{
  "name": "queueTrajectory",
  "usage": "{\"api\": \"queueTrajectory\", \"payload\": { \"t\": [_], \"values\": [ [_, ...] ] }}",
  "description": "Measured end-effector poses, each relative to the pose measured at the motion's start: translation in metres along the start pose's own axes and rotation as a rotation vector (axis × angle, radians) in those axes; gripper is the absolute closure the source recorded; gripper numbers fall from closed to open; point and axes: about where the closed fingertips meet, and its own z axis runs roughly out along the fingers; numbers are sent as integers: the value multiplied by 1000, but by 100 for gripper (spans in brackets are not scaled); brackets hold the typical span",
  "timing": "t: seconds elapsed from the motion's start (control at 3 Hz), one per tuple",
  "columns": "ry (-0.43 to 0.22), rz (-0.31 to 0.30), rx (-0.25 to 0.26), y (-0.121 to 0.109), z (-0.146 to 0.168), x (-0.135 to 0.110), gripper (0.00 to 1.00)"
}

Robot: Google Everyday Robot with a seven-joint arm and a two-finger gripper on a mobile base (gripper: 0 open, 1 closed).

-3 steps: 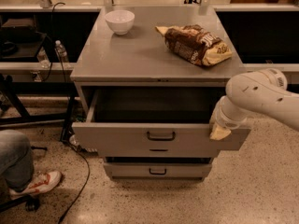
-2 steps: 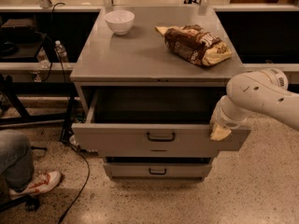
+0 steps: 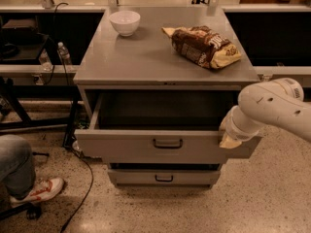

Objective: Open top drawer

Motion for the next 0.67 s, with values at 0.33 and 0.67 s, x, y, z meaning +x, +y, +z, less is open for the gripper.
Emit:
{"api": "queueTrajectory", "payload": {
  "t": [0.33, 0.67],
  "values": [
    [-22, 8, 27, 35, -14, 4, 100],
    [-37, 21, 35, 68, -21, 10, 100]
  ]
}}
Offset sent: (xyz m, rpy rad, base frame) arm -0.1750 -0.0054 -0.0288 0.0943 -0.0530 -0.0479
